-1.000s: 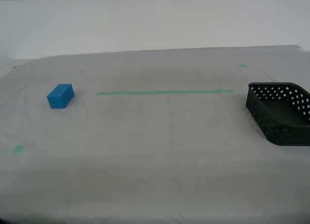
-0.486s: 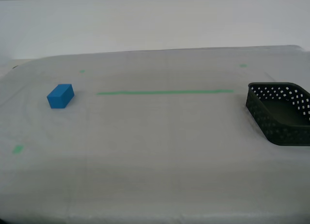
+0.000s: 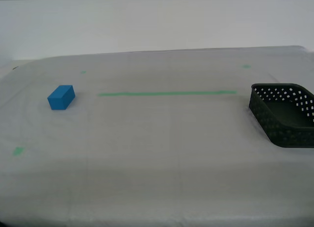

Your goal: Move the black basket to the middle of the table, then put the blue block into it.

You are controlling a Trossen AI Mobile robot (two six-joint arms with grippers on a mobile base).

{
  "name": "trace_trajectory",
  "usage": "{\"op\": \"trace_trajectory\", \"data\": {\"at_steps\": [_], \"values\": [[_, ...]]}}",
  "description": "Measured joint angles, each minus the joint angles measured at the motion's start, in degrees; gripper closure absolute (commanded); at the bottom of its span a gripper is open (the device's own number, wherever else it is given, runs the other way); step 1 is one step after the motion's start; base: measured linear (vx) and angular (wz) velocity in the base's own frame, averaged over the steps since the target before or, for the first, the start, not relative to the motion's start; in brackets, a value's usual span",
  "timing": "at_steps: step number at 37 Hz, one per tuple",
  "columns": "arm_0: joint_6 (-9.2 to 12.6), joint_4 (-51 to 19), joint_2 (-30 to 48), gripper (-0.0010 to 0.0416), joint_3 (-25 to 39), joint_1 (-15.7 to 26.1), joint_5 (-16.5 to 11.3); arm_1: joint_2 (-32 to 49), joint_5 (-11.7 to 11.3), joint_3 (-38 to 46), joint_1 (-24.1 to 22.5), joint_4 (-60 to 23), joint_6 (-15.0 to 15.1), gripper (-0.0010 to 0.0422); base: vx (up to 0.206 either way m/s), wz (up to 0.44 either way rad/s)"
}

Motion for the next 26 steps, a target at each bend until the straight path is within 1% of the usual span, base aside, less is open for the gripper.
{"op": "trace_trajectory", "data": {"at_steps": [5, 12, 23, 26], "values": [[0.6, -0.7, 1.5, 0.0406, 0.0, -0.1, -0.1, 0.0, 0.0, 0.0, 0.0, 0.0, 0.0, 0.0412, 0.000, 0.000], [0.8, -4.6, 5.4, 0.0406, 0.1, -0.7, -0.1, 0.0, 0.0, 0.0, 0.0, 0.0, 0.0, 0.0412, 0.000, 0.000], [0.7, -4.5, 11.4, 0.0406, 0.1, -1.6, -0.1, 0.0, 0.0, 0.0, 0.0, 0.0, 0.0, 0.0412, 0.000, 0.000], [0.3, -3.9, 12.7, 0.0406, 0.1, -2.0, -0.1, 0.0, 0.0, 0.0, 0.0, 0.0, 0.0, 0.0412, 0.000, 0.000]]}}
